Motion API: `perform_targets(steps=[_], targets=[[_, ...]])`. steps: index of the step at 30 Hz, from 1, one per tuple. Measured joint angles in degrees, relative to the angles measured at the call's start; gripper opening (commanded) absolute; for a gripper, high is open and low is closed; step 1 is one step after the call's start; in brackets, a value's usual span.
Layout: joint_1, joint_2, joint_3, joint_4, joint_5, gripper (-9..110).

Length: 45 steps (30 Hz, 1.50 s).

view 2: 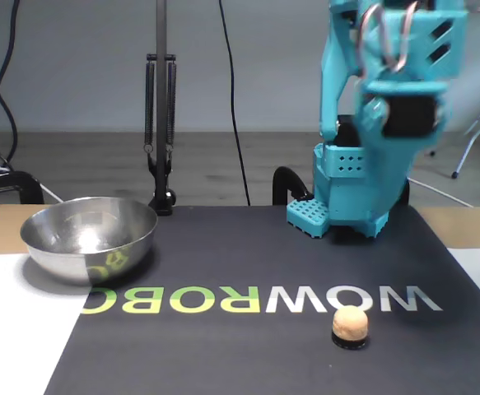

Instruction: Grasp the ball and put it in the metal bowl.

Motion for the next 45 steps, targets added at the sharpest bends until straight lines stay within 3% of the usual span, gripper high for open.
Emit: perform_targets(steps=[37, 45], targets=[[2.4, -1.8, -2.3, 0.1, -67.9, 1], [4.7, -1.8, -1.9, 0.0, -76.1, 1]])
